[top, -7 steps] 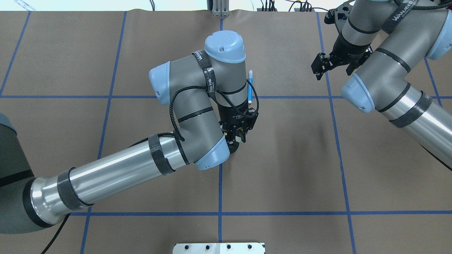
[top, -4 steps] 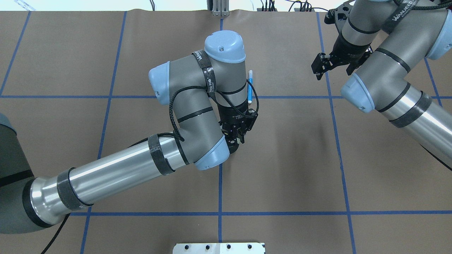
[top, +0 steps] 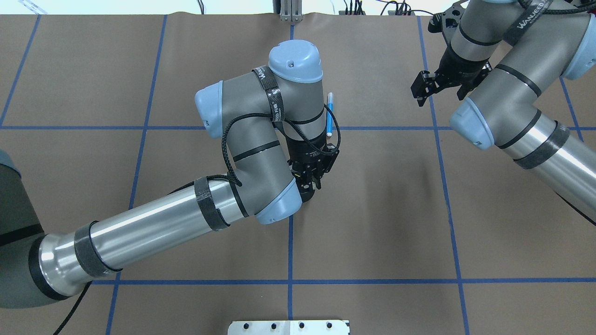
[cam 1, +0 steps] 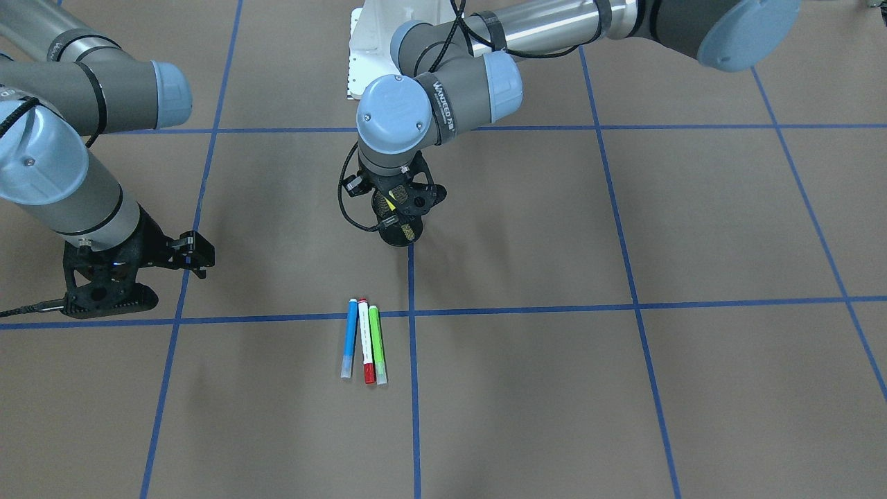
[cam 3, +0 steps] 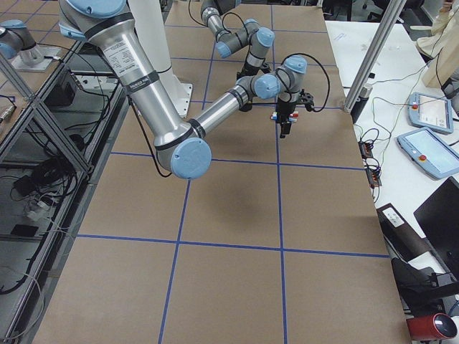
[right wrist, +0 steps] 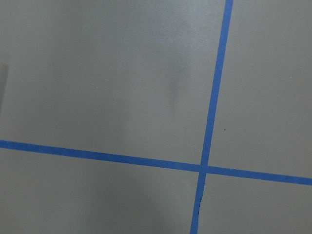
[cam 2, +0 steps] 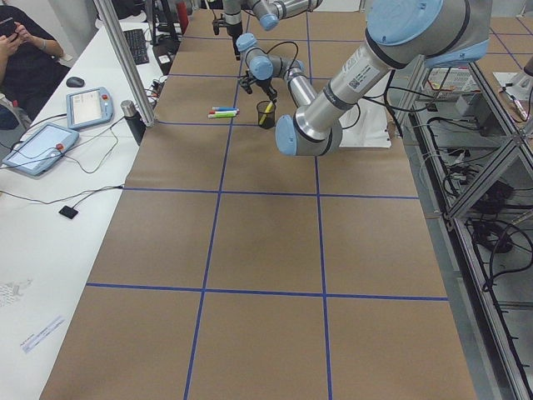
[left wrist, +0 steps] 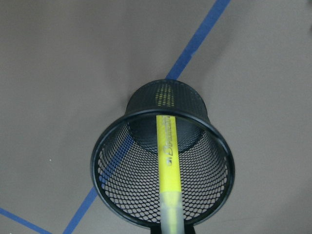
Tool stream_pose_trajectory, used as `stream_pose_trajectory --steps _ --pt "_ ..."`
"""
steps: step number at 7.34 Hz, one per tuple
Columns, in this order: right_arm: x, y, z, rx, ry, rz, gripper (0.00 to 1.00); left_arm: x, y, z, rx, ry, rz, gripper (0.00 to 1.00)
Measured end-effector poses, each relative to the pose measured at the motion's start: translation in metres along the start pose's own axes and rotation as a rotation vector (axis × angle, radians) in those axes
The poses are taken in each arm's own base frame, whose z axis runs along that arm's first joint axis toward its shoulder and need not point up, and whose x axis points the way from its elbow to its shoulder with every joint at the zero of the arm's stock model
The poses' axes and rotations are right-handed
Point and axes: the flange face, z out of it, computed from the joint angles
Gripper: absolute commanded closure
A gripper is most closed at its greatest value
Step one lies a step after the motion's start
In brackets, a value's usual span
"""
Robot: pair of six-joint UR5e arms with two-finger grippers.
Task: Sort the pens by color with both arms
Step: 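Lower the left gripper into the cup around the yellow highlighter, then close the left gripper on the yellow highlighter and lift it out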
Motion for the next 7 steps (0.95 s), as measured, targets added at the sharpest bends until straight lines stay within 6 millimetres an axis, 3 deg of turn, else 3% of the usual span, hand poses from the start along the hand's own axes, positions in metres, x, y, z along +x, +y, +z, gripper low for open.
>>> stream_pose_trajectory --steps 3,7 --pt "0.000 0.000 0.000 0.000 -0.001 -0.001 0.02 -0.003 0.012 -0.020 0.000 0.018 0.011 0.79" --pt "0.000 0.001 0.000 0.000 -0.001 0.000 0.02 -0.021 0.047 -0.067 0.000 0.021 0.020 0.79"
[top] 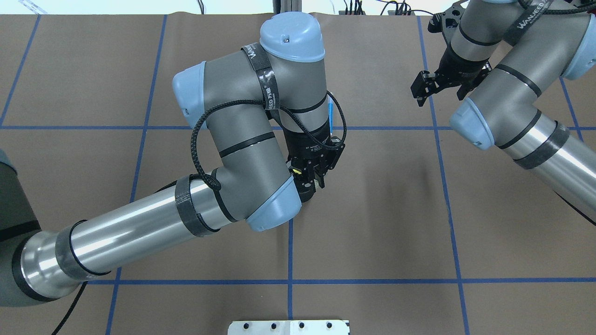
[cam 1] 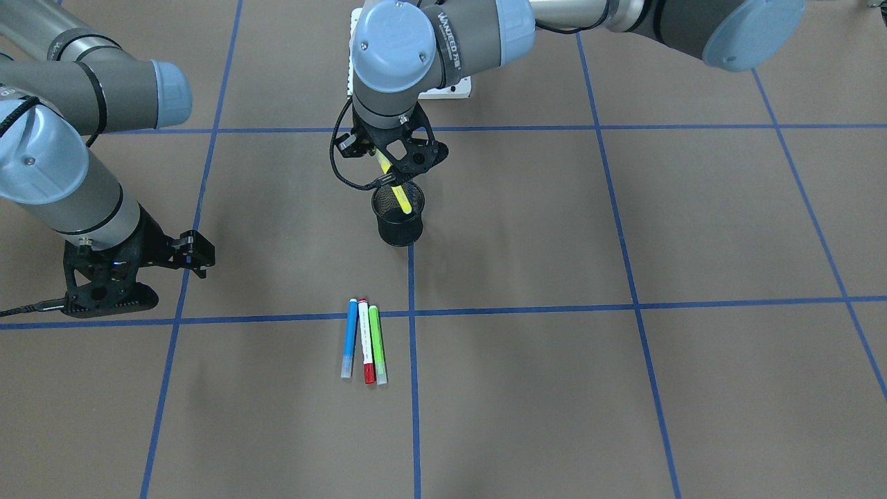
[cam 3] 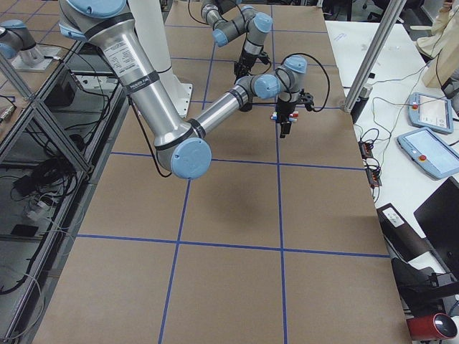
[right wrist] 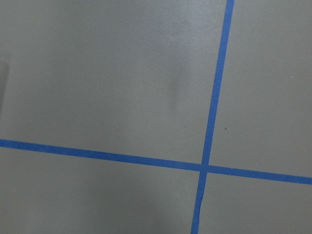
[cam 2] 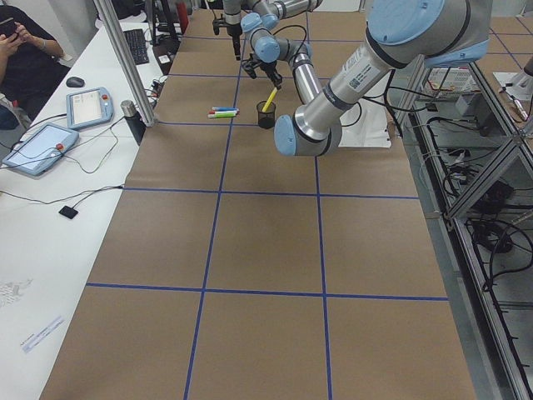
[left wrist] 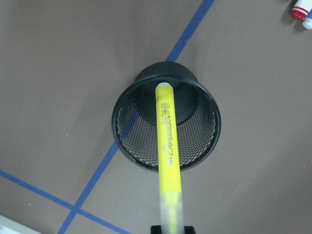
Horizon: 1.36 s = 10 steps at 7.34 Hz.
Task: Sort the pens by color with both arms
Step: 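Close the left gripper on the yellow highlighter and lift it out, then lower the yellow highlighter with the left gripper beside the green marker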
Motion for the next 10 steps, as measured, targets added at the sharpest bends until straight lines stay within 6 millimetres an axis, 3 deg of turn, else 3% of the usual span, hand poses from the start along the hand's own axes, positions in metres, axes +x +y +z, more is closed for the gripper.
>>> stream_pose_trajectory --steps 2,4,7,8,10 --pt "0.001 0.001 0.001 -0.002 0.001 0.002 0.02 -0.005 0.009 -0.018 0.006 0.019 0.035 0.79" --pt "0.003 0.002 0.003 -0.004 0.002 0.005 0.02 -0.005 -0.009 -0.043 0.042 0.047 0.096 0.79" --pt "0.002 0.003 0.001 -0.002 -0.001 0.008 0.02 -0.002 -0.055 -0.067 0.173 0.059 0.256 0.79" --pt "0.001 0.003 0.000 -0.001 -0.002 0.008 0.02 0.004 -0.079 -0.067 0.205 0.070 0.295 0.79" --pt "0.002 0.003 0.000 0.000 -0.002 0.011 0.02 0.021 -0.136 -0.044 0.273 0.106 0.347 0.80"
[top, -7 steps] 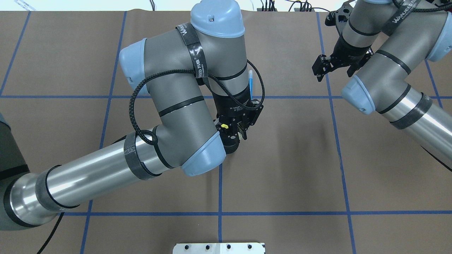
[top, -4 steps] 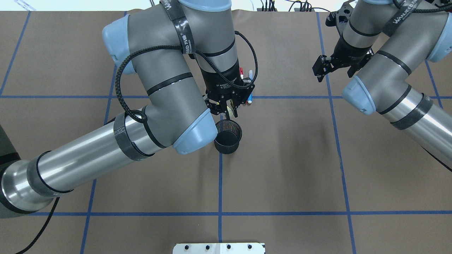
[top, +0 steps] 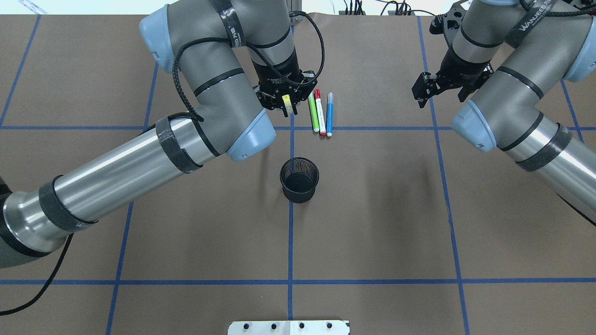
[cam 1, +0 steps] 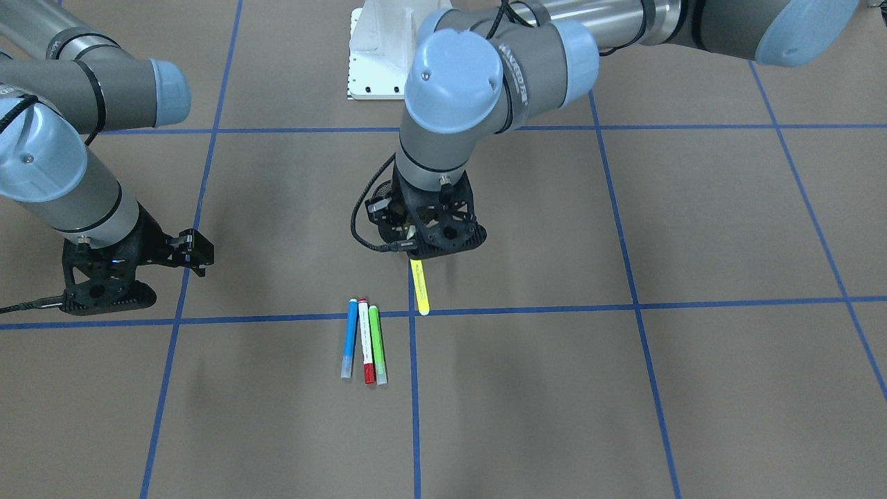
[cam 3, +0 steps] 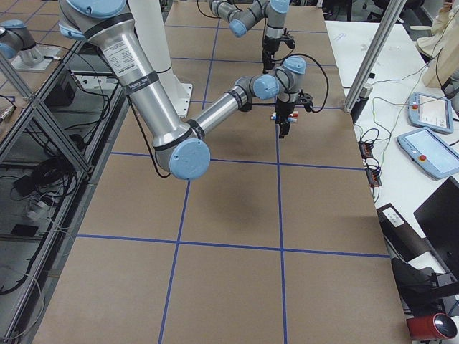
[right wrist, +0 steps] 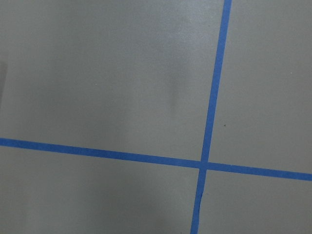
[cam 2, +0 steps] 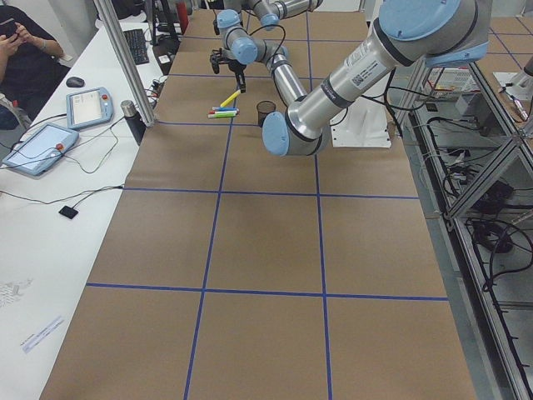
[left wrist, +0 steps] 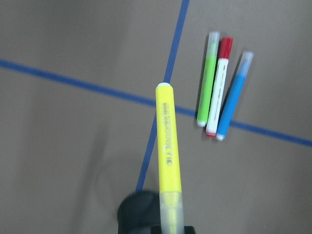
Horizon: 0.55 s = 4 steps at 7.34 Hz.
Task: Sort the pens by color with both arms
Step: 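Lower the yellow highlighter with the left gripper beside the green marker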
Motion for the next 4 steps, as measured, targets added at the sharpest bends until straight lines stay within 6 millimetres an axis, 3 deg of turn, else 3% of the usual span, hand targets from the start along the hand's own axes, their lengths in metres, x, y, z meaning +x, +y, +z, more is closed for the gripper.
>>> stream_pose_trajectory --steps 2,4 --pt "0.000 0.000 0.000 -0.001 -0.001 0.003 0.02 -0.009 -0.032 0.034 0.063 -0.013 0.049 0.80" --pt "0.001 0.001 0.000 -0.002 0.000 0.005 0.02 -0.005 -0.051 0.056 0.097 -0.021 0.087 0.80"
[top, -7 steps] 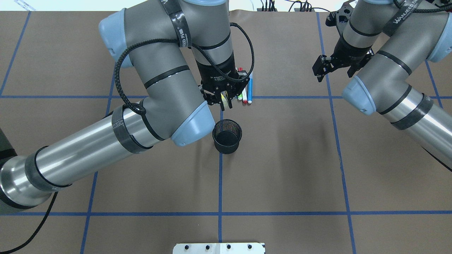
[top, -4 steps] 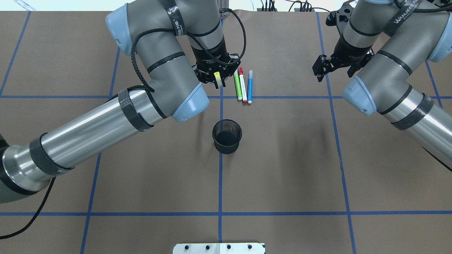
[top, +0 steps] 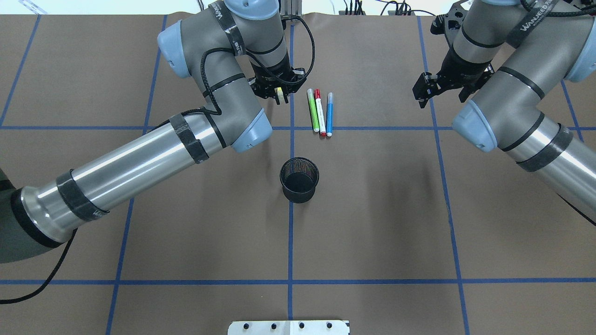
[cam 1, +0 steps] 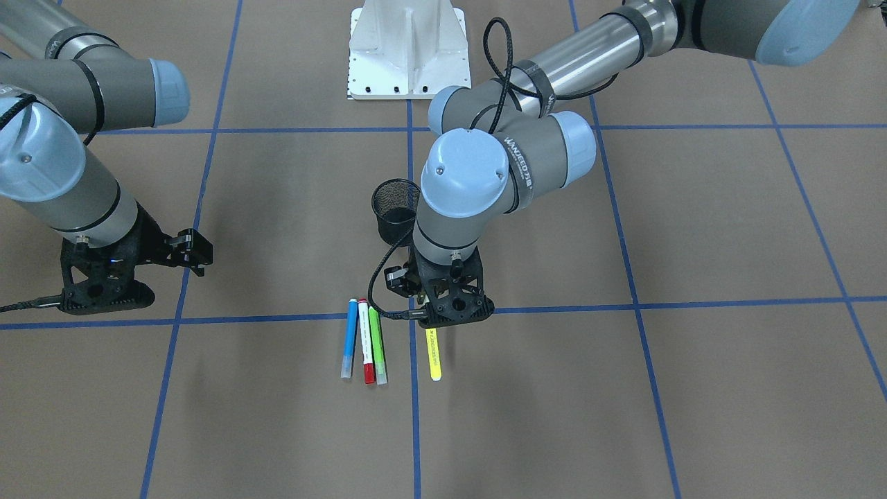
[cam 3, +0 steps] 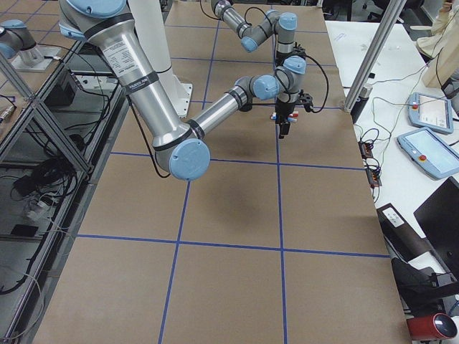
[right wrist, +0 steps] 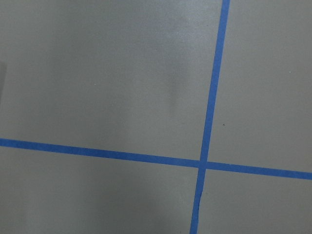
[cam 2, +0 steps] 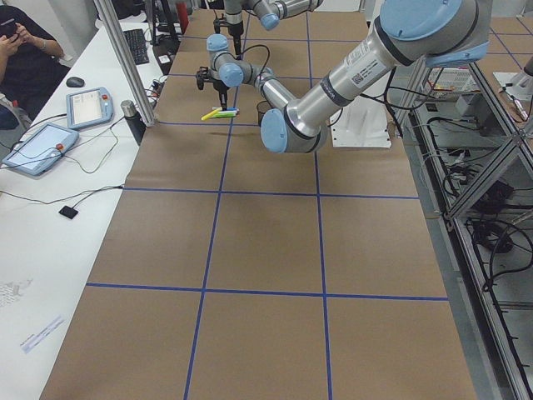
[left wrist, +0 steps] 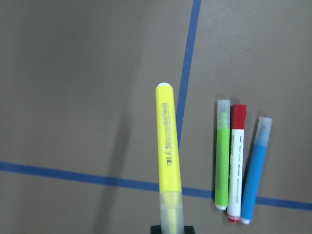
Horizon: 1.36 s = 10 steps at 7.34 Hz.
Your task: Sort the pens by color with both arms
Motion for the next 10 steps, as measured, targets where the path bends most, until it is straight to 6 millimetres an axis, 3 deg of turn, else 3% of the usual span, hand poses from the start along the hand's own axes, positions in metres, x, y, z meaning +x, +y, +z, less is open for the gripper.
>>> stream_pose_trajectory --steps 1,3,6,10 --pt "0.000 0.000 0.000 -0.001 0.000 0.000 0.02 0.010 -0.001 0.006 0.000 0.001 0.009 0.79" --pt "0.001 0.000 0.000 -0.001 0.000 -0.001 0.02 0.028 0.015 0.024 0.029 -0.005 0.042 0.79" --pt "0.000 0.000 0.000 -0.001 -0.001 -0.001 0.02 0.038 0.033 0.044 0.066 -0.012 0.072 0.71" --pt "0.000 -0.002 -0.008 0.008 -0.013 0.004 0.02 0.042 0.044 0.054 0.071 -0.009 0.089 0.38"
